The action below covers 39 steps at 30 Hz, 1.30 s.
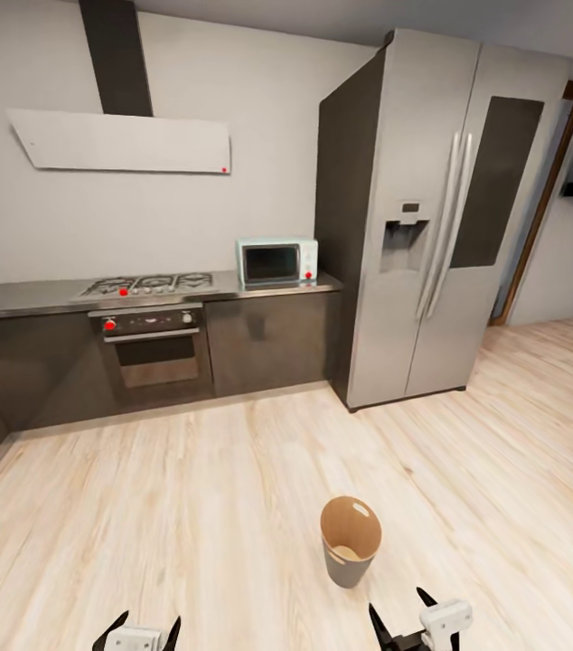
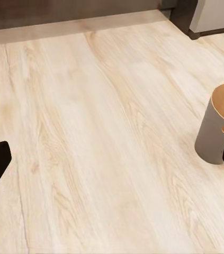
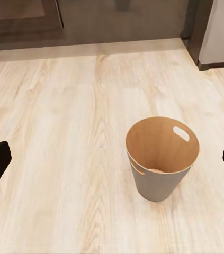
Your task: Put the three can of soda from the living room inside the tash can in the kitchen.
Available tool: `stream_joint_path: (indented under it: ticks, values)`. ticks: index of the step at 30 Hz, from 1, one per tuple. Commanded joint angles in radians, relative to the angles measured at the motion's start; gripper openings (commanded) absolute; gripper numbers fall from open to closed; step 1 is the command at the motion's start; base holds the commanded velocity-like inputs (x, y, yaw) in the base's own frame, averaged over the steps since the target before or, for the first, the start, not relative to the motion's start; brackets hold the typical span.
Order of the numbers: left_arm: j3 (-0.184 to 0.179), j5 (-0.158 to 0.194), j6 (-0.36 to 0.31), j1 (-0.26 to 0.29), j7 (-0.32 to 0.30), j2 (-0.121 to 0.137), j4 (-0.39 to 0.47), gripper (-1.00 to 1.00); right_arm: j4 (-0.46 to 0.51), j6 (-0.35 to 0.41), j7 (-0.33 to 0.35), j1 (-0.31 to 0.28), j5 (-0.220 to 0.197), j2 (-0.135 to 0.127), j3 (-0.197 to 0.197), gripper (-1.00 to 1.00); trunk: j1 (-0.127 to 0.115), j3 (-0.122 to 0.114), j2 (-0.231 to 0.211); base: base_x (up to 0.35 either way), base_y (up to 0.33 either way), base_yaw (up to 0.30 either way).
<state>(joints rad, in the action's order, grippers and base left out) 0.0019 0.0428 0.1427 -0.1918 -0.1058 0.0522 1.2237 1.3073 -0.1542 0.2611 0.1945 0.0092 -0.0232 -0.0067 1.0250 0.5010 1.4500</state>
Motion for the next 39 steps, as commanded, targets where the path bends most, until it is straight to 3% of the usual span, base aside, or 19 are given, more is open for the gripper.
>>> stream_joint_path:
  ticks: [1,6,18,20,22,25,31,39]
  values:
    - [-0.001,0.0,0.0,0.0,0.0,0.0,-0.013,1.0,0.001,0.0,0.001,-0.001,-0.001,-0.004,-0.01,1.0,0.0,0.0,0.0,0.251,0.175,0.0]
    - [-0.003,0.0,-0.001,0.001,0.0,0.0,-0.036,1.0,0.002,0.001,0.003,-0.002,0.001,-0.006,-0.067,1.0,0.0,0.001,0.0,0.271,0.159,0.0]
    - [-0.005,-0.001,-0.002,0.002,0.0,0.0,-0.044,1.0,0.003,0.004,-0.001,-0.005,-0.005,-0.007,-0.084,1.0,0.0,0.001,0.0,0.315,0.04,0.0]
    - [-0.005,-0.003,-0.003,0.004,0.0,0.001,-0.053,1.0,0.004,0.007,0.001,-0.007,-0.007,-0.007,-0.105,1.0,0.0,0.001,0.0,0.322,0.004,0.0]
    - [-0.006,-0.031,-0.006,0.009,0.0,0.0,-0.076,1.0,0.005,0.019,0.006,-0.011,-0.007,-0.007,-0.139,1.0,0.0,0.001,0.0,0.323,0.002,0.0]
    - [-0.005,-0.058,-0.008,0.011,0.0,-0.001,-0.1,1.0,0.009,0.054,0.009,-0.014,-0.008,-0.007,-0.153,1.0,0.0,0.001,0.0,0.316,0.001,0.0]
    - [-0.004,-0.087,-0.012,0.013,0.0,-0.002,-0.129,1.0,0.019,0.228,0.013,-0.065,-0.008,-0.021,-0.165,1.0,0.0,0.001,0.0,0.299,0.0,0.0]
    - [-0.003,-0.096,-0.023,0.014,0.0,-0.002,-0.138,1.0,-0.003,0.632,0.007,-0.232,-0.006,-0.049,-0.168,1.0,0.0,0.001,0.0,0.317,0.0,0.0]
